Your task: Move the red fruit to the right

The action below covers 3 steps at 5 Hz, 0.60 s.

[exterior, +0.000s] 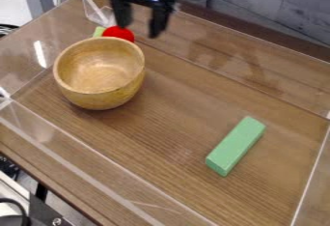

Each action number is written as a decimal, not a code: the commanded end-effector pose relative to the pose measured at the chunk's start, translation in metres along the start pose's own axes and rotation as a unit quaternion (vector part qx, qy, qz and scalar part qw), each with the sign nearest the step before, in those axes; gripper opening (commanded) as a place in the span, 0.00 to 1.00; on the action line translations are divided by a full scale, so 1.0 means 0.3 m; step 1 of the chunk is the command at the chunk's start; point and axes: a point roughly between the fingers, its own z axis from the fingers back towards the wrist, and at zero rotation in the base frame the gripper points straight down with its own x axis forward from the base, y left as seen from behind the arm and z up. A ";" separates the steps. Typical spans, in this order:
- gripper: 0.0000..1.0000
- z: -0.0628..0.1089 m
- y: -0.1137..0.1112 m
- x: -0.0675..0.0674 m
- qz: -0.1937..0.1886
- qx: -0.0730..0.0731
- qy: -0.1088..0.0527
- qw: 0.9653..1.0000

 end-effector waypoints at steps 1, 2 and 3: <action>1.00 0.040 0.071 0.063 0.014 0.001 -0.035 0.999; 1.00 0.017 0.102 0.085 0.020 0.003 -0.038 0.999; 1.00 -0.009 0.121 0.105 0.024 0.004 -0.038 0.999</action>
